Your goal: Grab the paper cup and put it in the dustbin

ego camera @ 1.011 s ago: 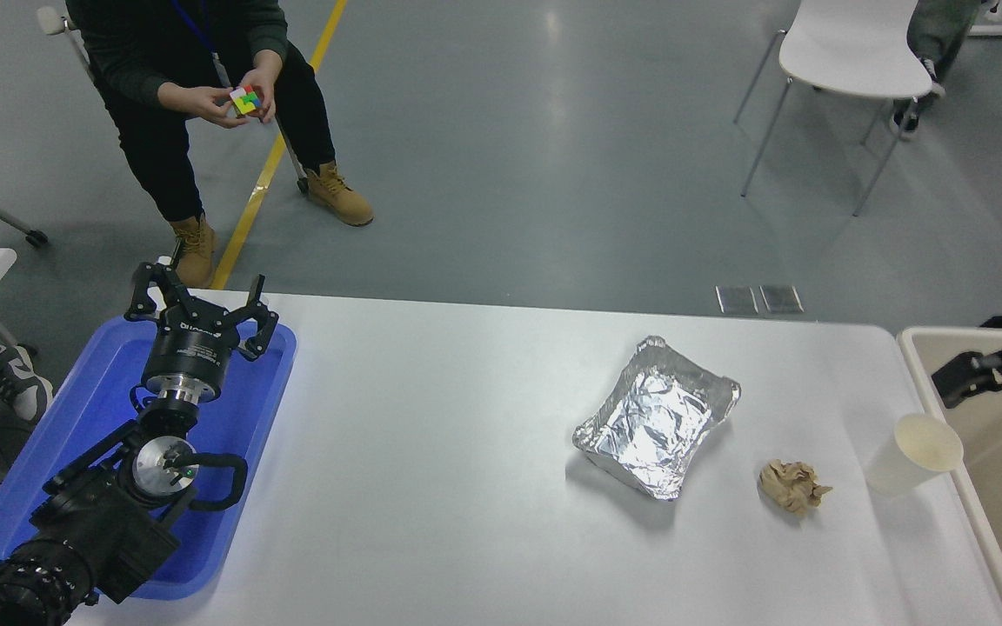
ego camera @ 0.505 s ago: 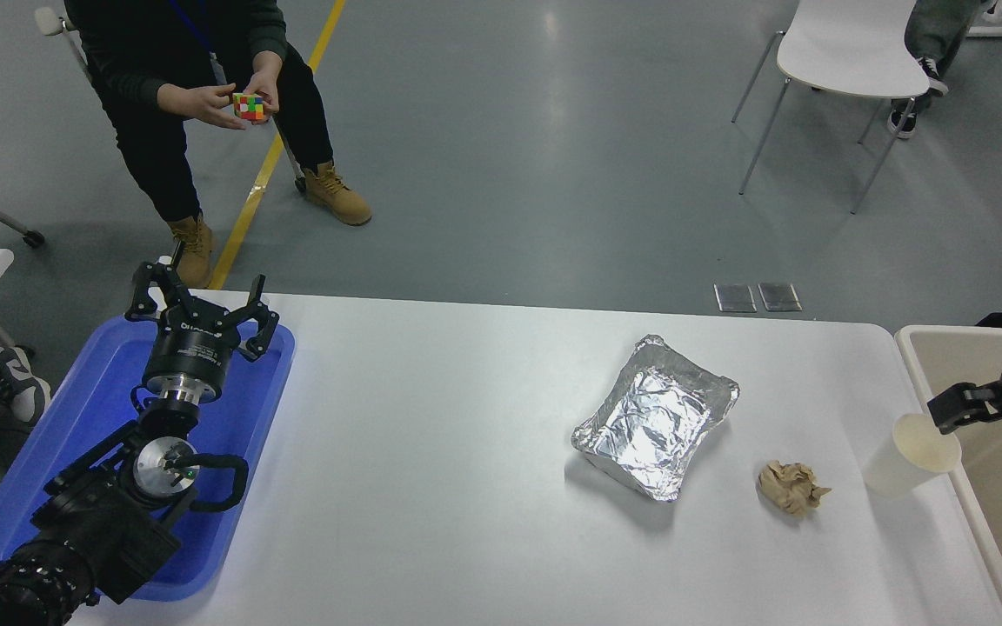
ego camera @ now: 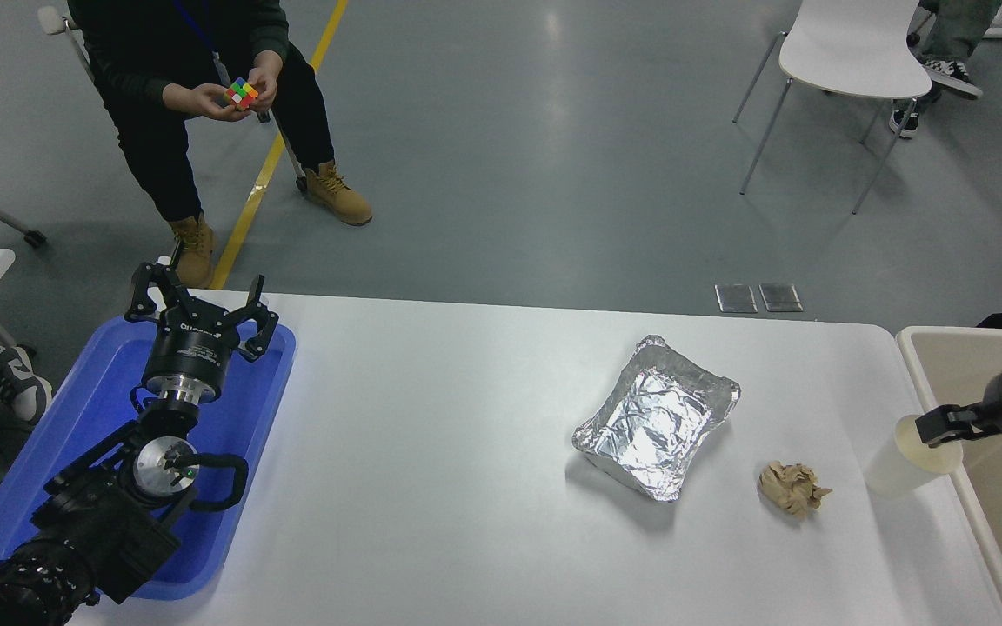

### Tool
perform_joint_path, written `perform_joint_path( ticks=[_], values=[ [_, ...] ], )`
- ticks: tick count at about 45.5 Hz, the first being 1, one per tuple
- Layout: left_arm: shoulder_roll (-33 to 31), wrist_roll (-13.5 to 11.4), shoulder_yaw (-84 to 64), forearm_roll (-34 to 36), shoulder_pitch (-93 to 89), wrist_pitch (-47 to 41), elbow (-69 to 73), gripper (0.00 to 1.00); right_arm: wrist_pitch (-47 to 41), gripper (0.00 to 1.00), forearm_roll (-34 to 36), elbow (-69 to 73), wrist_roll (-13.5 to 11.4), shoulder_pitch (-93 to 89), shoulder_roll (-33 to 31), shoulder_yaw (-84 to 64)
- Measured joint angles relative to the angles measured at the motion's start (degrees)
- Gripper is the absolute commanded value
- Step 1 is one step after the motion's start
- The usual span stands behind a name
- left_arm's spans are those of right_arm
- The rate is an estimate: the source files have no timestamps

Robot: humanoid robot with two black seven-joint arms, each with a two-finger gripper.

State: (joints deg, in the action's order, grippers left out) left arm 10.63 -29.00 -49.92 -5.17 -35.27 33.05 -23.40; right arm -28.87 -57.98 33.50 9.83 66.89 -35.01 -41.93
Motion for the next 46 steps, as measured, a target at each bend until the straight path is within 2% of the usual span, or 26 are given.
perform_joint_path(
  ticks=[11,15,16,18,19,20,21,24,25,46],
  values=[
    [0.0,0.0,0.0,0.0,0.0,0.0,0.0,1.0,0.6,0.97,0.0,-1.7,0.0,-2.0,1.1,1.0],
    [0.0,0.0,0.0,0.0,0.0,0.0,0.0,1.0,0.8,0.88,0.1,-2.0,0.1,-2.5,1.3,1.2],
    [0.0,0.0,0.0,0.0,0.0,0.0,0.0,1.0,0.9,0.83,0.1,-2.1,0.1,-2.6,1.3,1.2],
    [0.0,0.0,0.0,0.0,0.0,0.0,0.0,1.0,1.0,0.66,0.1,-2.2,0.1,-2.7,1.4,1.3],
    [0.0,0.0,0.0,0.0,0.0,0.0,0.0,1.0,1.1,0.39,0.1,-2.2,0.2,-2.8,1.4,1.3],
    [0.0,0.0,0.0,0.0,0.0,0.0,0.0,1.0,1.2,0.28,0.1,-2.3,0.2,-2.9,1.5,1.3],
    [0.0,0.0,0.0,0.0,0.0,0.0,0.0,1.0,1.2,0.21,0.1,-2.3,0.2,-2.9,1.5,1.3],
    [0.0,0.0,0.0,0.0,0.0,0.0,0.0,1.0,1.3,0.09,0.2,-2.4,0.3,-3.0,1.5,1.4],
    [0.0,0.0,0.0,0.0,0.0,0.0,0.0,1.0,1.3,0.0,0.2,-2.4,0.3,-3.0,1.5,1.4],
    [0.0,0.0,0.0,0.0,0.0,0.0,0.0,1.0,1.8,0.0,0.2,-2.5,1.0,-3.5,1.7,1.6]
  ],
)
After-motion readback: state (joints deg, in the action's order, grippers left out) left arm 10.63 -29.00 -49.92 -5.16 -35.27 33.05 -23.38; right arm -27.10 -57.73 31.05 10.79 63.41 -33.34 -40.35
